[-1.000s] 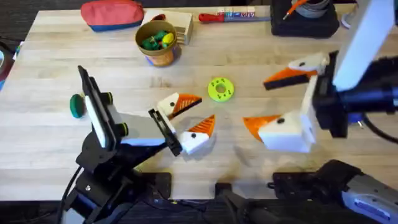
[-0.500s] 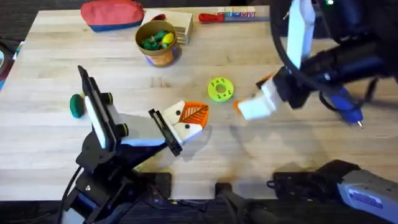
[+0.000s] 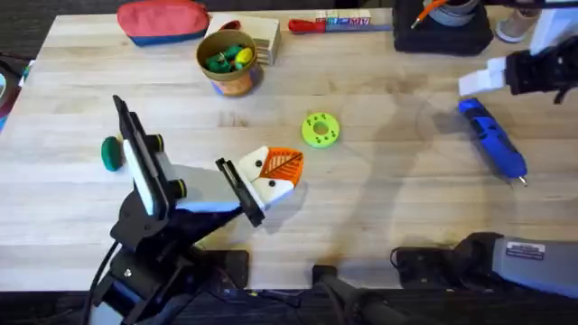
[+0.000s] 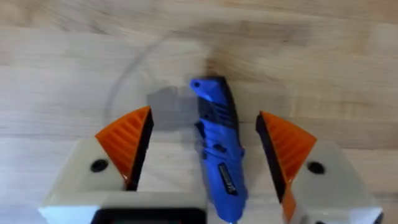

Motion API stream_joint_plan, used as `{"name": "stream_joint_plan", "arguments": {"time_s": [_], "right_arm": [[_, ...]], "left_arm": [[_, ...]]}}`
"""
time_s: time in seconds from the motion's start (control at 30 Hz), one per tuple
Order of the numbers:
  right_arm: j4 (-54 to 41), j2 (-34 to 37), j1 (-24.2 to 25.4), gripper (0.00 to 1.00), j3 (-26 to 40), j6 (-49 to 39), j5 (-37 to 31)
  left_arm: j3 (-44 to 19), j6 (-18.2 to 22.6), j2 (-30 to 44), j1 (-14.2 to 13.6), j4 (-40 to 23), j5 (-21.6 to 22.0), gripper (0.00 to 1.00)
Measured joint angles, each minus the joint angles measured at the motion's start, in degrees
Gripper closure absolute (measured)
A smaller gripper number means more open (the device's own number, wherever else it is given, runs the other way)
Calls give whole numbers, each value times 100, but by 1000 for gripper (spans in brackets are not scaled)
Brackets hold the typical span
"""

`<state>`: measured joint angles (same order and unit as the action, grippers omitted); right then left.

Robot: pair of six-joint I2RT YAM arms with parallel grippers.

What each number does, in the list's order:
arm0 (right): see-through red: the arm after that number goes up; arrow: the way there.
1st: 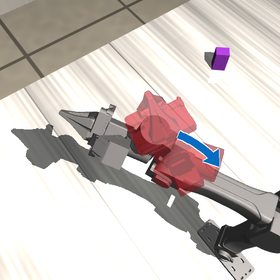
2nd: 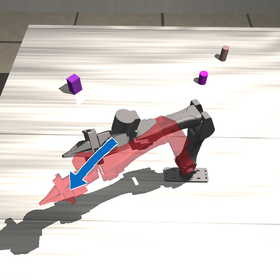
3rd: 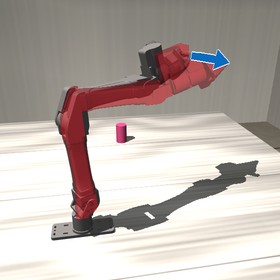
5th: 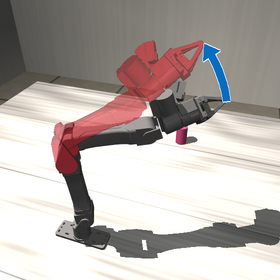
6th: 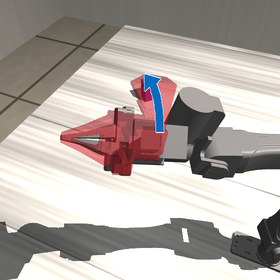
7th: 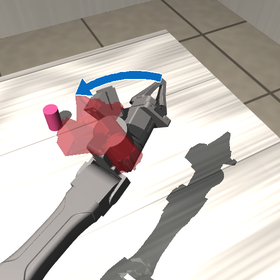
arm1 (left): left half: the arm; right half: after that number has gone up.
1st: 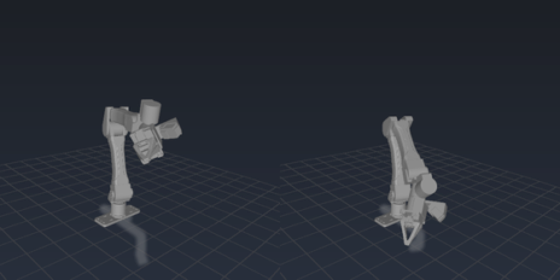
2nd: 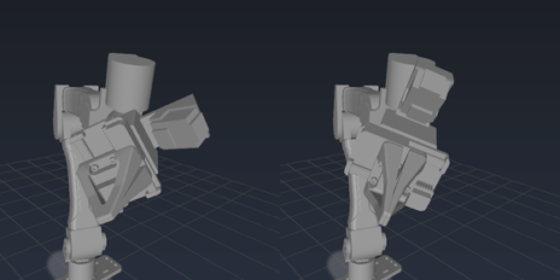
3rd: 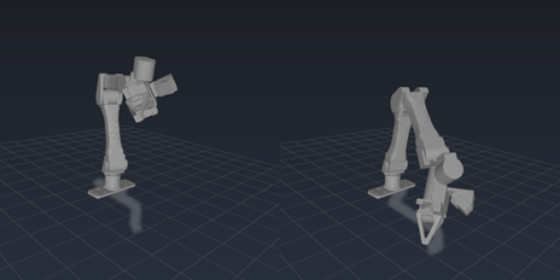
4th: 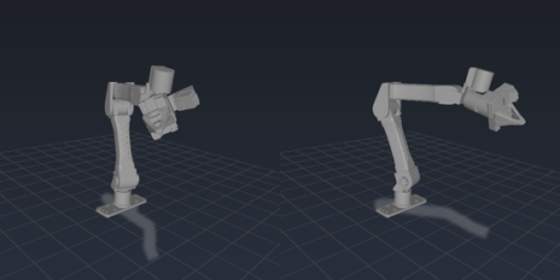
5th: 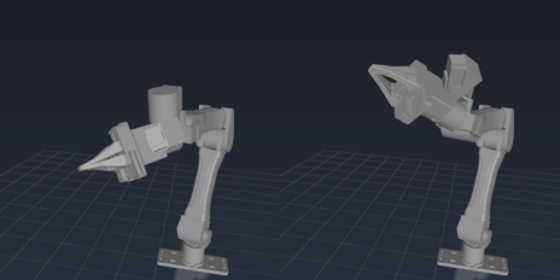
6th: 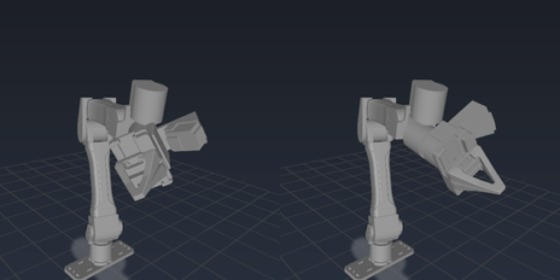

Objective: Pick up the gripper from the table and insert it into the empty holder that is missing its gripper. Then pick up a screw, insert it into the mounting hole, and use the screwdriver to tighten it. Finally, clean up the table by picking up the vegetable and placing it into the bucket.

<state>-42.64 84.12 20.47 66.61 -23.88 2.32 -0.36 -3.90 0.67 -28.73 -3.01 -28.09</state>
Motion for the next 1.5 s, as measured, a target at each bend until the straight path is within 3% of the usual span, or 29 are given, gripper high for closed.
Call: {"name": "stream_joint_plan", "arguments": {"time_s": [0.13,0.2,0.43,0.67,0.7,0.73,0.9,1.07,1.1,1.33,1.5], "right_arm": [[-104,131,214,10,0,-705,-488],[-243,416,388,10,0,-1490,-896],[-247,1328,419,10,0,-1817,-918],[-86,1604,419,41,0,-1945,-801],[-91,1602,419,72,0,-1947,-765],[-131,1604,419,170,0,-1949,-702],[-162,1602,419,357,0,-1967,-695],[-97,1604,419,897,6,-2014,-697],[-106,1604,428,968,9,-2003,-697],[-139,1602,430,995,35,-1889,-662],[-235,1477,431,996,300,-1144,-653]], "left_arm": [[0,0,2,0,0,1,996],[0,0,2,0,0,1,996],[0,0,2,0,0,1,996],[0,0,2,0,0,5,996],[0,0,2,0,0,5,996],[0,0,0,0,0,8,996],[0,0,0,0,0,8,996],[0,0,1,0,0,8,996],[0,0,2,0,0,8,996],[0,0,2,0,0,10,996],[0,0,2,0,0,21,996]]}}
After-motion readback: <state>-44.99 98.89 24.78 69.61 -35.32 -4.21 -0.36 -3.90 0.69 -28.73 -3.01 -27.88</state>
